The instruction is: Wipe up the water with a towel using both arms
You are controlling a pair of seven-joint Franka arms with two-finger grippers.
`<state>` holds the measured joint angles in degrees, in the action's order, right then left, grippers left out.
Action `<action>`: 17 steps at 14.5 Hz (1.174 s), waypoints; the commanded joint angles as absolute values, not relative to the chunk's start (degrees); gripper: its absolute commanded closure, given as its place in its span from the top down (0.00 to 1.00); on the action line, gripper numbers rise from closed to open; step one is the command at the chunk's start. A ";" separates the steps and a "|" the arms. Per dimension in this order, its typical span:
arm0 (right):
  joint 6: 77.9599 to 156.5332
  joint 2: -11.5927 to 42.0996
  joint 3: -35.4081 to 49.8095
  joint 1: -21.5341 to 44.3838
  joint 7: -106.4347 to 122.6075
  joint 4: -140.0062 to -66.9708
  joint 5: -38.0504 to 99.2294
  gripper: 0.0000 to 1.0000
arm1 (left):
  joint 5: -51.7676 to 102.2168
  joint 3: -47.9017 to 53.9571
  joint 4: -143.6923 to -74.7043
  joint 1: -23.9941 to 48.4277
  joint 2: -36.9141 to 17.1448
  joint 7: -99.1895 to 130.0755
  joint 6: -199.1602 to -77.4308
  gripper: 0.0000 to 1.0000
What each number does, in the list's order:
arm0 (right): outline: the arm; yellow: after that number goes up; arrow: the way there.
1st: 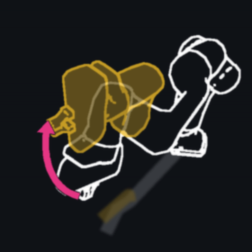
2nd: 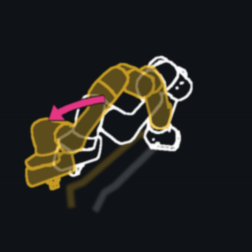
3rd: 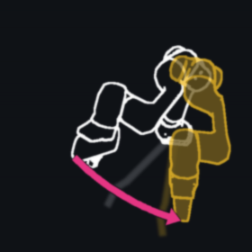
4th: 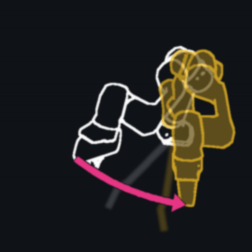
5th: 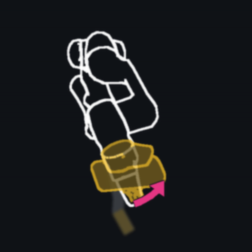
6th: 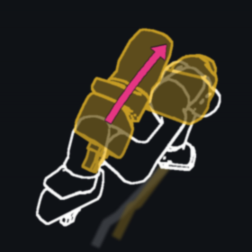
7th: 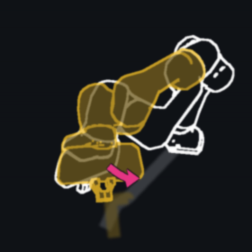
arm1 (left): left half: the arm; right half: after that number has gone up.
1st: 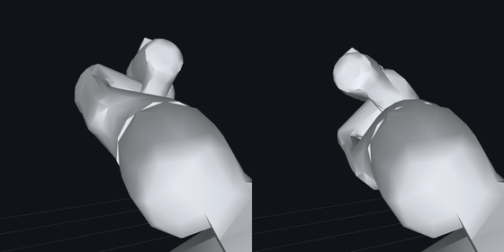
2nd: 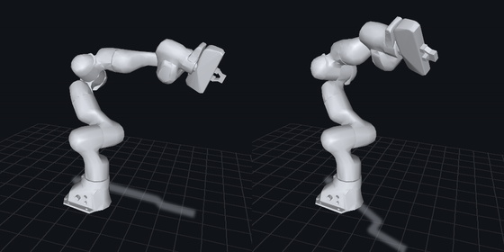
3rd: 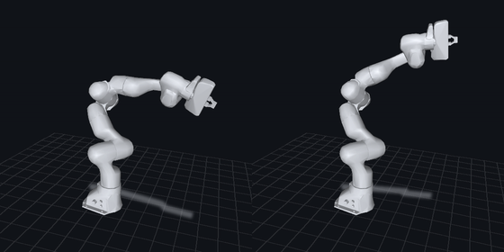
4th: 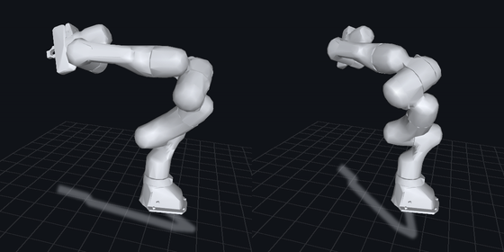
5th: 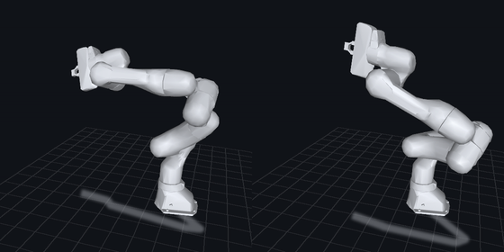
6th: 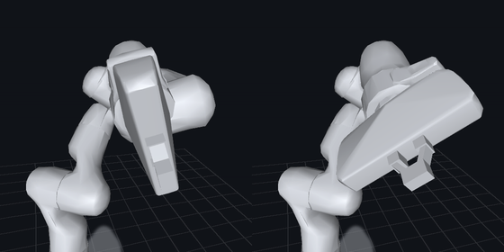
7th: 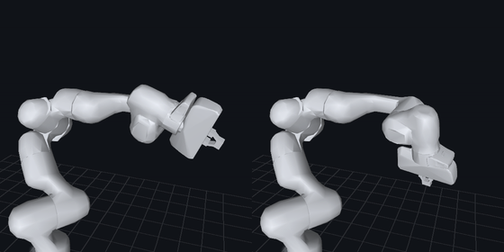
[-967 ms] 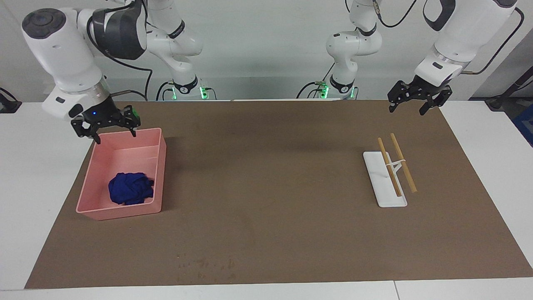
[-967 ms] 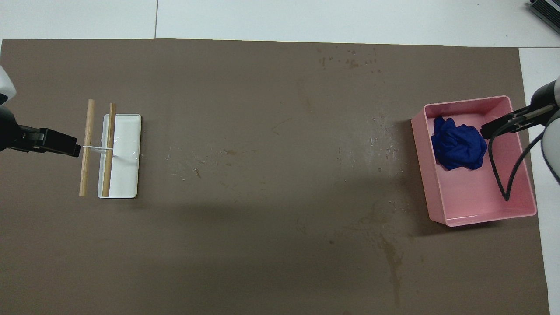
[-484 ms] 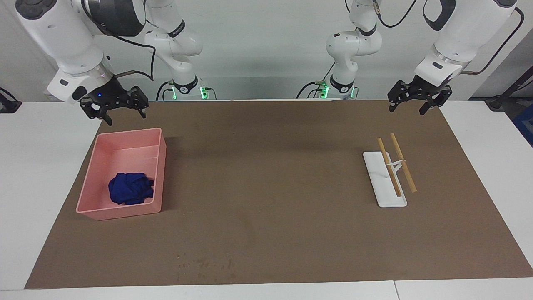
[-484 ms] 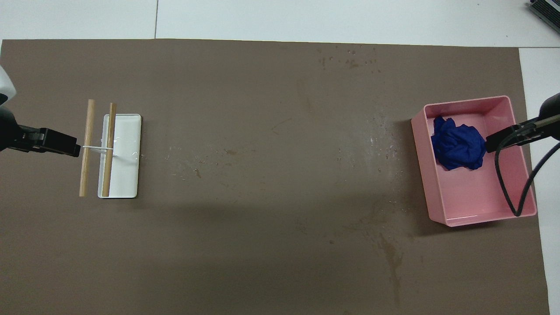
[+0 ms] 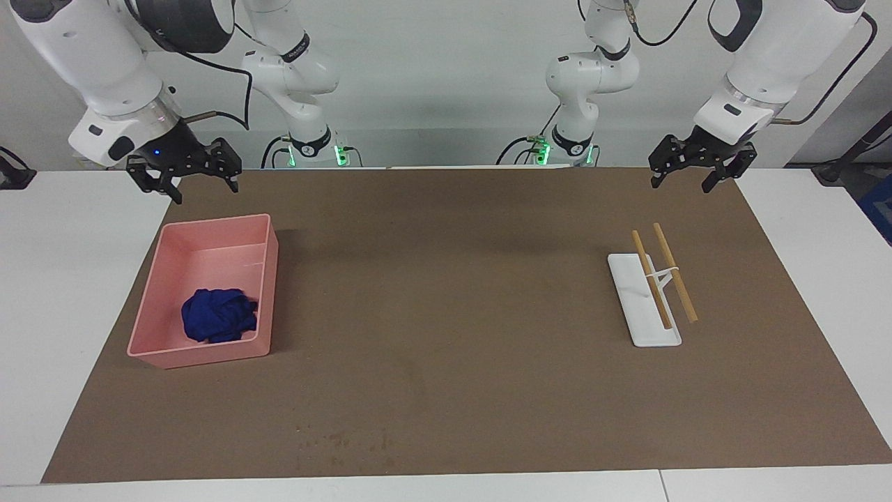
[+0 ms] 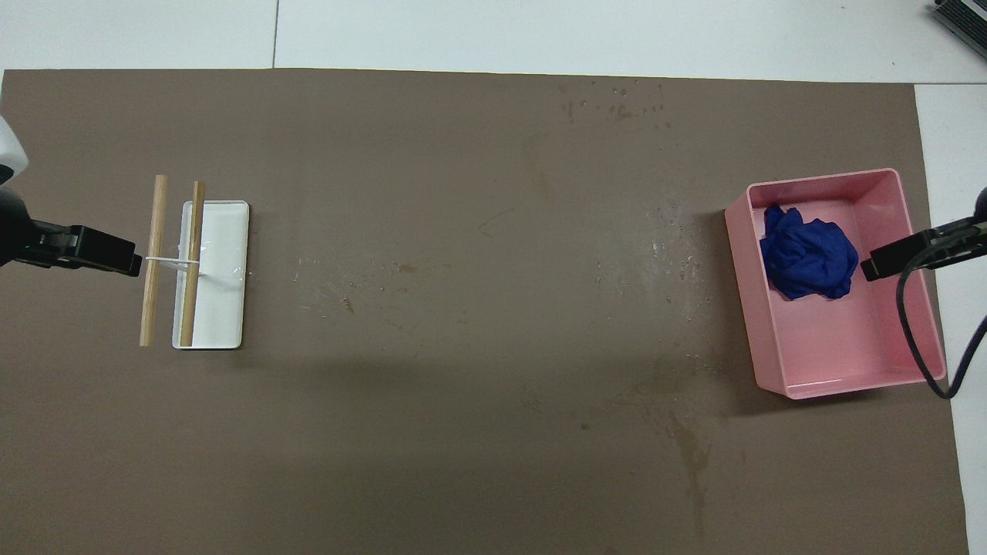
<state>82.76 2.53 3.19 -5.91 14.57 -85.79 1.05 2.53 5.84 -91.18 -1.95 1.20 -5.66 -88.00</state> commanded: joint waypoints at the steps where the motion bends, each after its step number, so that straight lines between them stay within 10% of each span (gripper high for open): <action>1: 81.39 0.62 3.52 -6.42 13.98 -86.75 2.37 1.00 | 3.25 5.89 -93.08 -2.37 2.81 -5.98 -88.51 1.00; 5: 85.77 -3.78 -4.37 7.27 6.07 -94.82 0.70 1.00 | 3.25 5.89 -92.99 -2.37 2.81 -5.98 -88.50 1.00; 17: 97.20 -5.89 -7.38 7.82 11.34 -101.33 -1.58 1.00 | 3.25 5.89 -93.08 -2.37 2.81 -5.98 -88.51 1.00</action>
